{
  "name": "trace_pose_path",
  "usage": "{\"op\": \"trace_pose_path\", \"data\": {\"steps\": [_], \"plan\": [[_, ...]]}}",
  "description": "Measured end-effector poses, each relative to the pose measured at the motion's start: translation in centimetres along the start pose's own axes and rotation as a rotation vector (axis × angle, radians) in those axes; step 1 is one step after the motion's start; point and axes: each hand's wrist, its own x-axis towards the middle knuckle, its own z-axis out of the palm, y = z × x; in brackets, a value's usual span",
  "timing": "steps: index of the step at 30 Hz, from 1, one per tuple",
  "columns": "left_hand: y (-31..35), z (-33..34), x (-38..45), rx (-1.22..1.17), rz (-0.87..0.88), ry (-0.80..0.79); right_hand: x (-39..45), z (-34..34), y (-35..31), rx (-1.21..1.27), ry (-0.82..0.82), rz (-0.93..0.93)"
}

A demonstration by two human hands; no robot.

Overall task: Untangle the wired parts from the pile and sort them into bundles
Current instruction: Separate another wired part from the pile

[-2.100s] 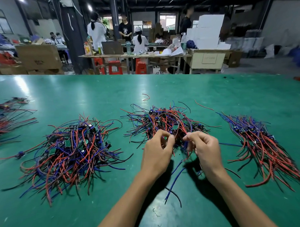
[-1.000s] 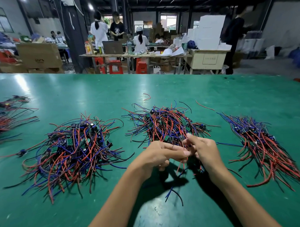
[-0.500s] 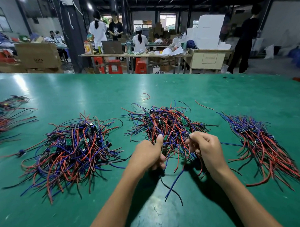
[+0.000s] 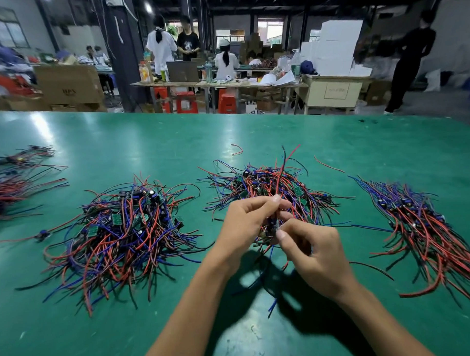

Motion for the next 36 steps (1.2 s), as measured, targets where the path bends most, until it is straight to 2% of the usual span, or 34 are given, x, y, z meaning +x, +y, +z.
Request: {"op": "trace_pose_path", "data": {"steps": [4, 5, 7, 9, 11, 12, 14, 17, 20, 23, 25, 27, 28, 30, 32, 34, 36], "plan": [[0.7, -0.9, 0.1, -0.007, 0.124, 0.148, -0.2, 0.5, 0.3, -0.101, 0.034, 0.067], [0.9, -1.3, 0.1, 0.062, 0.197, 0.242, -0.2, 0.6, 0.3, -0.144, 0.074, 0.075], [1.5, -3.0, 0.2, 0.369, 0.366, 0.511, 0.2, 0.8, 0.5, -0.262, 0.130, 0.069], [2.7, -5.5, 0.1, 0.586, 0.464, 0.826, 0.7, 1.1, 0.7, -0.404, 0.045, 0.088], [3.3, -8.0, -0.4, 0.654, 0.431, 1.072, 1.0, 1.5, 1.0, -0.512, -0.130, 0.145], [3.3, -9.1, -0.5, 0.714, 0.361, 1.145, 1.1, 1.7, 1.1, -0.544, -0.188, 0.173], [2.8, -10.5, -0.7, 0.907, 0.138, 1.186, 1.1, 1.8, 1.4, -0.553, -0.209, 0.199], [2.0, -11.0, -1.2, 1.088, -0.152, 1.090, 1.0, 1.2, 1.4, -0.546, -0.147, 0.188], [1.7, -10.8, -1.3, 1.183, -0.242, 1.037, 0.9, 1.0, 1.4, -0.502, -0.103, 0.163], [1.4, -9.7, -1.1, 1.187, -0.185, 1.062, 1.1, 0.9, 1.3, -0.247, 0.013, 0.209], [1.3, -8.5, -0.8, 1.162, 0.042, 1.040, 1.5, 0.8, 1.2, 0.023, 0.075, 0.319], [1.3, -7.0, -0.4, 0.988, 0.284, 0.838, 2.0, 0.5, 0.9, 0.351, 0.098, 0.453], [1.2, -6.0, -0.1, 0.809, 0.320, 0.670, 2.1, 0.4, 0.7, 0.496, 0.095, 0.515], [1.1, -3.7, 0.1, 0.481, 0.252, 0.329, 2.3, 0.0, 0.5, 0.711, 0.062, 0.611], [0.4, -1.7, 0.1, 0.316, 0.124, 0.109, 2.2, -0.4, 0.4, 0.813, 0.029, 0.630], [-0.4, -0.8, 0.0, 0.245, 0.026, -0.010, 1.9, -0.5, 0.3, 0.780, -0.009, 0.582], [-0.9, -0.9, -0.1, 0.207, -0.025, -0.050, 1.7, -0.6, 0.3, 0.671, -0.009, 0.502]]}}
